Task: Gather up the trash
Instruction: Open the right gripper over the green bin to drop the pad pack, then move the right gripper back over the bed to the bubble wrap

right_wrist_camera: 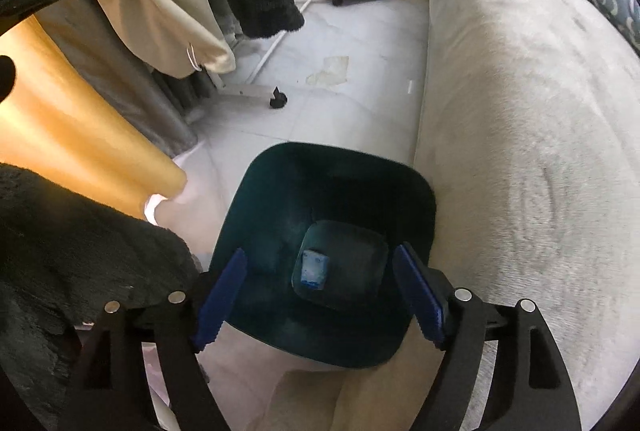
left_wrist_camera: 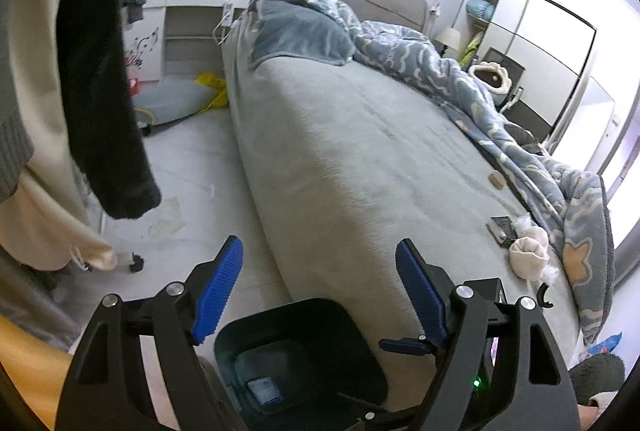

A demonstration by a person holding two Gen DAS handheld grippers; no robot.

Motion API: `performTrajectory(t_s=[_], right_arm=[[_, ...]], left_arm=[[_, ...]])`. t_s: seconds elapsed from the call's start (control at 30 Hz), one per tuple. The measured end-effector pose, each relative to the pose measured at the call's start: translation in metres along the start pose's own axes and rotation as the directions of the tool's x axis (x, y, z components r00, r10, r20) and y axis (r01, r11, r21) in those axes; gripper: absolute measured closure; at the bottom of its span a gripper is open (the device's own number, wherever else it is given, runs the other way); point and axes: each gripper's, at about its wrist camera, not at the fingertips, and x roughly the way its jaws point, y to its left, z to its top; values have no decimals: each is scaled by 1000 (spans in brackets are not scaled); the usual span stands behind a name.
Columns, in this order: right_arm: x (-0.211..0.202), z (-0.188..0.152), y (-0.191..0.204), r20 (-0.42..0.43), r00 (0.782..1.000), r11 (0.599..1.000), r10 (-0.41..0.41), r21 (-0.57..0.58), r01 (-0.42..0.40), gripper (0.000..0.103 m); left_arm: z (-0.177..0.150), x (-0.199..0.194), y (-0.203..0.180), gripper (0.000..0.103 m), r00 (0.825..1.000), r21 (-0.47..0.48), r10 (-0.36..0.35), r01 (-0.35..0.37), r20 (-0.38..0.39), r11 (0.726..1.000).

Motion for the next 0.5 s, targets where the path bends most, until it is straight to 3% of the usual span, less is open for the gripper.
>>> performTrajectory(t_s=[0.5], right_arm=[[-71,-17,-32,149,987,998,-66,23,63,23]], left_arm=[[8,3,-73,21,991,82,-102,95,90,992]])
